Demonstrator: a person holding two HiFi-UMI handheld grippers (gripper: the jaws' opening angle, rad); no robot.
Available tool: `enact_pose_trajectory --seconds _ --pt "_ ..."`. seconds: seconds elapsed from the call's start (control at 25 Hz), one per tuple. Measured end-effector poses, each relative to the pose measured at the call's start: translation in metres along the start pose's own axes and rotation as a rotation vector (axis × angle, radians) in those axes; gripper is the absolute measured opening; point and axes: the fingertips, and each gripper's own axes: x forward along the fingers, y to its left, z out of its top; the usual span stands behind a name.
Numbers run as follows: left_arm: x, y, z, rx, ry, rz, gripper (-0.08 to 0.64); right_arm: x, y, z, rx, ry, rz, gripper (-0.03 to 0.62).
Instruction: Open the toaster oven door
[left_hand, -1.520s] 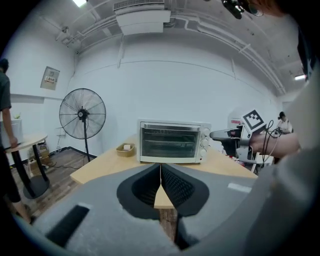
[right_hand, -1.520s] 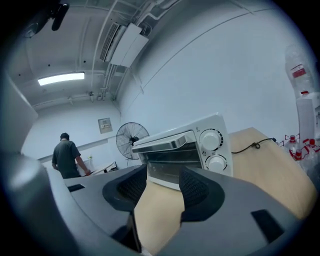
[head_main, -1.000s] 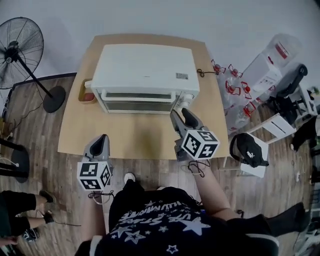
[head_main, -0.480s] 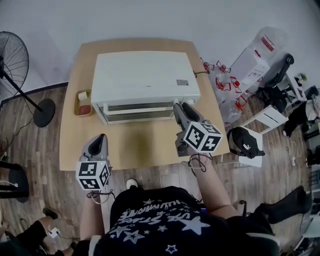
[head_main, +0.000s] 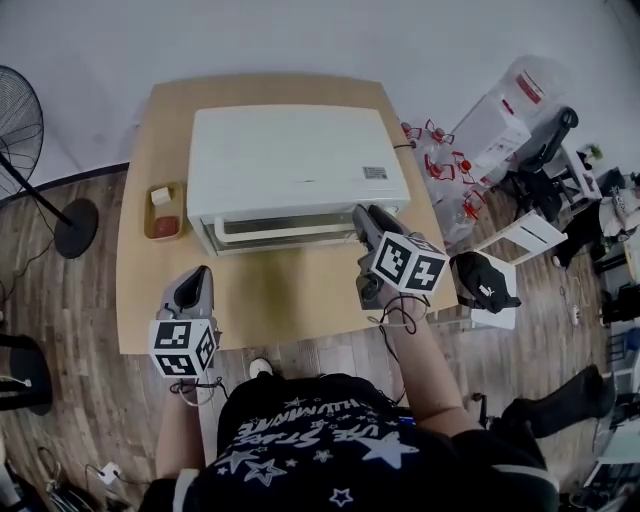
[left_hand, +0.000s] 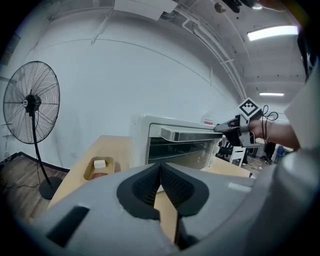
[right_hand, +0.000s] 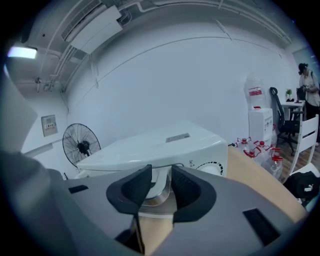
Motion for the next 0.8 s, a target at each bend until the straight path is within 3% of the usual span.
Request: enact_pose_trajectory --seconds 0.24,0.8 --pt "0.007 0.003 -0.004 0.004 0.017 -0.037 0.020 0.002 0.004 -0.001 -0.089 0.051 -0.077 0.095" --pt "-0.001 -0.006 -0.013 0.055 0.014 -0.104 0.020 -0.021 0.005 -0.017 -0.094 0.025 -0.126 0.087"
